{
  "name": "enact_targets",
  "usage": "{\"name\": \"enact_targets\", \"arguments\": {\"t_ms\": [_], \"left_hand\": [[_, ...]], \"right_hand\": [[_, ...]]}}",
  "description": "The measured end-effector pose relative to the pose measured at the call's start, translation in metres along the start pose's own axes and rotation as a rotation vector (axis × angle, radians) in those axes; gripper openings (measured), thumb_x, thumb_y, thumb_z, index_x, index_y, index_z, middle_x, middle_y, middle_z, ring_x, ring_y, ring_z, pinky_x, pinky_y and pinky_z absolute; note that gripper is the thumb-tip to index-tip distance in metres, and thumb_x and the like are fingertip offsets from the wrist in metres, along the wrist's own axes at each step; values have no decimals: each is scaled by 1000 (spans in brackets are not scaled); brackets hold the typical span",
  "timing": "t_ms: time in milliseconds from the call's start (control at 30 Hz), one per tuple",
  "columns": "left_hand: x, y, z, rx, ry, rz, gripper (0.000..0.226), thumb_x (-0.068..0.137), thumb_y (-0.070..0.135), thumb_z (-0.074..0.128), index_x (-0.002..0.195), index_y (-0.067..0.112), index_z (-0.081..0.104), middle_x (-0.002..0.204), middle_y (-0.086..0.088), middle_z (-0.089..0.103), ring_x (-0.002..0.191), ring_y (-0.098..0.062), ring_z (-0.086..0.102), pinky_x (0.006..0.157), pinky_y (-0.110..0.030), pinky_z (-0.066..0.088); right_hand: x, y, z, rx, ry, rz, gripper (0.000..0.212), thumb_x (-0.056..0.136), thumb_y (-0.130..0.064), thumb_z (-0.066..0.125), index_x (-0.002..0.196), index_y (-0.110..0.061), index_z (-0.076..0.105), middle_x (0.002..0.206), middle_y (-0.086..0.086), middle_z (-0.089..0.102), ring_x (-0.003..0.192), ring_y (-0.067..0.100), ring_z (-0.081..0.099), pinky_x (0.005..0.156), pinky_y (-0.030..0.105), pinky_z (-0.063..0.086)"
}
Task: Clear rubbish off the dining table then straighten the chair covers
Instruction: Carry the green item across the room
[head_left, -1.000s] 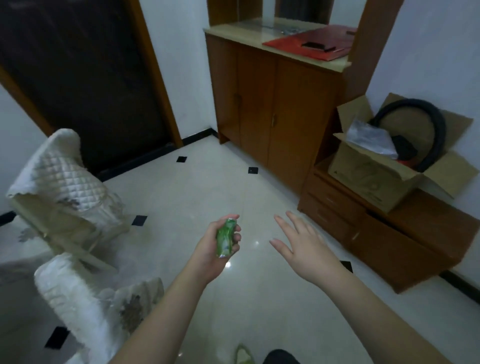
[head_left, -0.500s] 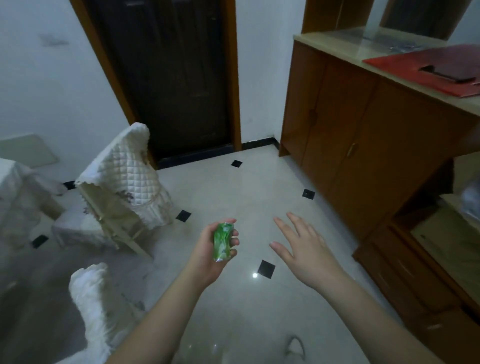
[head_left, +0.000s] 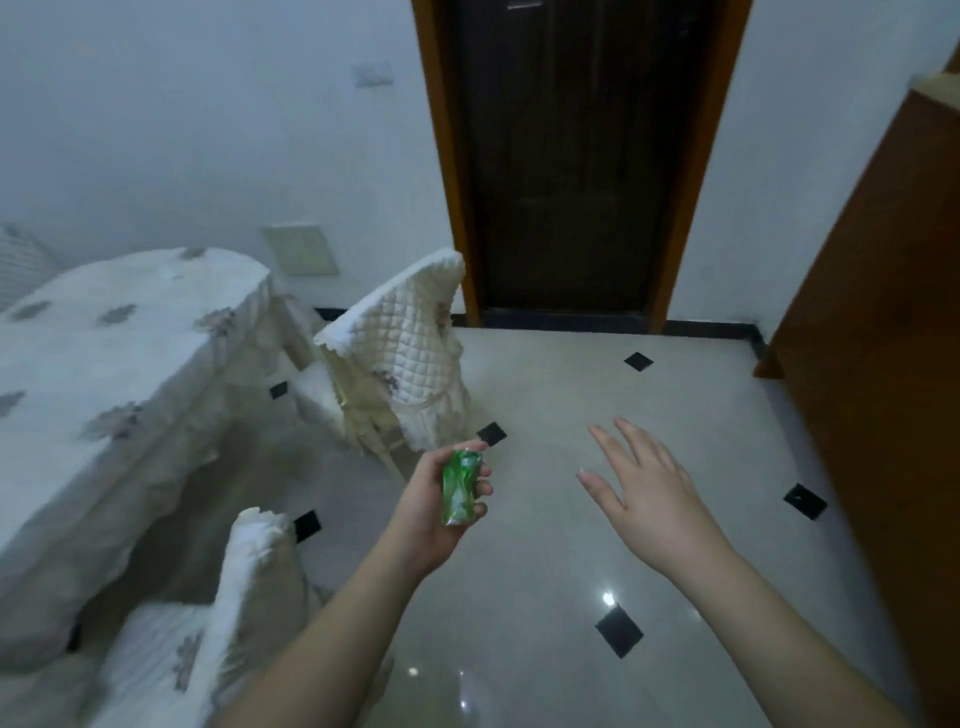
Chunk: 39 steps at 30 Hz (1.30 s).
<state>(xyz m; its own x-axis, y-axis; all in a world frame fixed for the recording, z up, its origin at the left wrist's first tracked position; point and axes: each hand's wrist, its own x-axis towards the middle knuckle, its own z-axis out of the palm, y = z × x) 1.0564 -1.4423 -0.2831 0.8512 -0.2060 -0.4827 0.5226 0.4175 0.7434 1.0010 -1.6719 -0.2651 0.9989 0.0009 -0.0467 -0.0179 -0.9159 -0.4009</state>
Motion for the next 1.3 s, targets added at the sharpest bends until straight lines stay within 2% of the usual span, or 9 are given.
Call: {"name": "enact_targets", "arguments": {"t_ms": [200, 367, 467, 600, 733, 867, 1000, 1167, 1300], "left_hand": [[20, 33, -36, -163, 131, 92, 36, 75, 27, 53, 104, 9, 64, 76, -10, 55, 62, -19, 51, 51, -26, 34], [49, 66, -79, -257, 219, 188, 31, 78, 27, 50, 98, 9, 66, 76, -10, 55, 62, -20, 51, 49, -26, 36], [66, 96, -101, -327, 242, 261, 29, 79, 26, 50, 95, 9, 66, 75, -10, 56, 61, -20, 51, 48, -26, 36], [84, 133, -128, -343, 290, 323, 29, 80, 26, 48, 97, 11, 66, 74, -9, 57, 62, -19, 51, 50, -26, 33], [99, 162, -156, -338, 359, 358, 27, 75, 25, 51, 90, 13, 70, 73, -8, 57, 61, -19, 51, 52, -26, 31], [109, 169, -179, -415, 436, 425, 28, 75, 25, 52, 96, 13, 66, 75, -7, 56, 63, -19, 50, 53, -27, 32], [119, 167, -195, -471, 532, 420, 27, 73, 25, 55, 92, 14, 70, 77, -8, 56, 64, -18, 51, 51, -25, 36], [146, 180, -211, -545, 663, 441, 28, 74, 24, 55, 97, 13, 68, 77, -8, 59, 62, -18, 54, 52, -26, 37], [180, 204, -215, -587, 769, 474, 31, 74, 25, 56, 100, 12, 68, 78, -8, 60, 64, -18, 55, 55, -28, 36]], "right_hand": [[76, -44, 17, -24, -105, -189, 69, 88, -67, 13, 151, -38, 6, 161, -3, 5, 146, 17, 5, 116, 36, 12], [142, -94, 38, -54, -146, -365, 72, 87, -70, 14, 151, -38, 10, 160, -3, 8, 146, 19, 7, 116, 39, 16], [181, -123, 48, -115, -127, -448, 74, 86, -70, 8, 151, -35, 16, 159, 0, 16, 145, 21, 14, 114, 40, 21], [232, -160, 56, -128, -160, -510, 60, 97, -55, 27, 151, -34, 15, 159, 0, 14, 145, 21, 14, 115, 39, 18], [268, -190, 73, -93, -207, -577, 60, 98, -54, 28, 152, -34, 13, 160, -2, 10, 145, 18, 10, 115, 37, 16], [291, -212, 100, -91, -288, -654, 66, 92, -64, 20, 151, -35, 15, 160, -2, 11, 145, 19, 10, 115, 40, 20], [326, -236, 125, -122, -369, -763, 61, 97, -56, 27, 152, -36, 10, 160, -3, 8, 145, 17, 6, 115, 37, 17], [375, -266, 160, -100, -459, -893, 71, 87, -65, 11, 151, -35, 10, 160, -1, 9, 146, 20, 8, 115, 37, 18], [421, -279, 174, -116, -539, -1005, 62, 97, -57, 27, 152, -35, 9, 160, -2, 6, 146, 19, 7, 115, 35, 16]]}}
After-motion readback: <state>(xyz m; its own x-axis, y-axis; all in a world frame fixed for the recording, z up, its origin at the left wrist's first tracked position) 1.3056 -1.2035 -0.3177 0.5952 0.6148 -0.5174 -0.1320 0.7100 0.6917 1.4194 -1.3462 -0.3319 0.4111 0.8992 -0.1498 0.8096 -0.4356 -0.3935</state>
